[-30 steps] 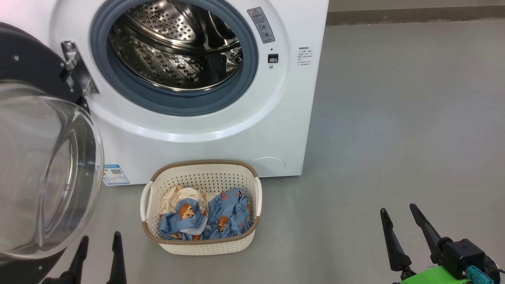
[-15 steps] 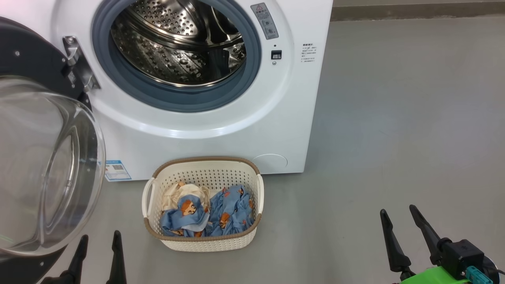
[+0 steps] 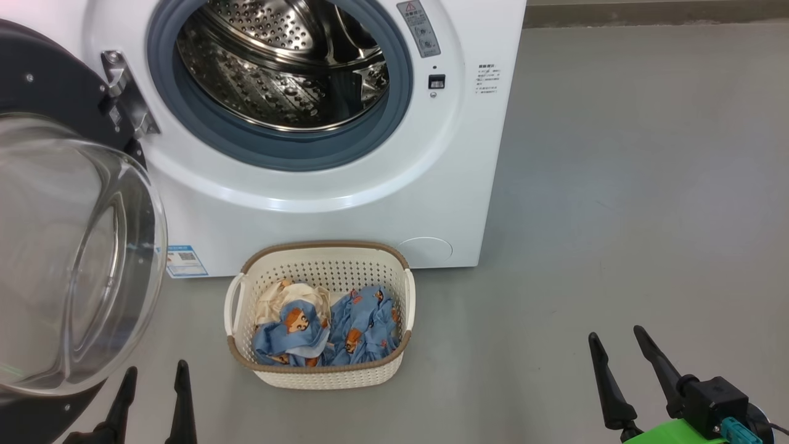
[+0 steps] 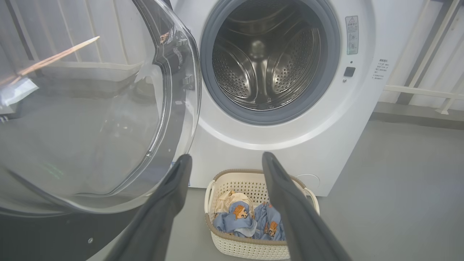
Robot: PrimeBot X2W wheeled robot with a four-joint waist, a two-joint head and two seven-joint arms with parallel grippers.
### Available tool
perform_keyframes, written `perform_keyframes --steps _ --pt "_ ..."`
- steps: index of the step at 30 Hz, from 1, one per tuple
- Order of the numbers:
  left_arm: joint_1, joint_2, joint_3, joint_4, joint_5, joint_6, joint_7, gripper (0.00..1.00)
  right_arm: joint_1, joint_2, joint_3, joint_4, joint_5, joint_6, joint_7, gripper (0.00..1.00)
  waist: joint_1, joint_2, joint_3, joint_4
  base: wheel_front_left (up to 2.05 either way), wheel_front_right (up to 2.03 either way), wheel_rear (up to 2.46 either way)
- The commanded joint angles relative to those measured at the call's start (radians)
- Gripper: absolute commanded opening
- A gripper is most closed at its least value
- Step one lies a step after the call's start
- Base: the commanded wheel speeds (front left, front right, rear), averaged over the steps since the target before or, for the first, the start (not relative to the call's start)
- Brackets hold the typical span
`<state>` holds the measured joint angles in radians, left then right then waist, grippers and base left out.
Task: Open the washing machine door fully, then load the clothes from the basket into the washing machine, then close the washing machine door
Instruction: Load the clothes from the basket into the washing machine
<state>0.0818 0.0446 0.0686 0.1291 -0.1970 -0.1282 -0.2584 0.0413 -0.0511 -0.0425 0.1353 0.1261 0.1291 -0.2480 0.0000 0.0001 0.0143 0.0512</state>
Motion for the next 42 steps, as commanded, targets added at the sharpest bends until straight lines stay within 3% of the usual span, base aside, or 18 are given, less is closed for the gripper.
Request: perform_keyframes --steps 1,13,31,42 --pt "-0.040 0.016 0.029 -0.019 0.012 -0.002 -0.003 1.00 -0.027 -0.003 0.030 -0.019 0.010 0.002 0.000 1.00 0.0000 -0.0001 0.002 0.000 0.00 0.00 0.00" --pt "-0.051 0.024 0.020 0.006 -0.013 -0.002 -0.003 1.00 -0.031 -0.002 0.034 -0.005 0.020 0.002 0.006 1.00 0.0000 -0.0001 0.006 0.003 0.25 -0.25 0.00" --pt "-0.065 0.015 0.048 -0.019 -0.008 -0.001 -0.003 1.00 -0.043 -0.008 0.034 -0.007 0.022 0.002 0.004 1.00 0.0000 -0.0001 0.031 0.013 1.61 -1.61 0.00" --pt "-0.054 0.011 0.030 -0.012 -0.008 -0.002 -0.003 1.00 -0.048 -0.008 0.033 0.004 0.023 0.002 0.000 1.00 0.0000 -0.0001 0.043 0.009 0.45 -0.45 0.00"
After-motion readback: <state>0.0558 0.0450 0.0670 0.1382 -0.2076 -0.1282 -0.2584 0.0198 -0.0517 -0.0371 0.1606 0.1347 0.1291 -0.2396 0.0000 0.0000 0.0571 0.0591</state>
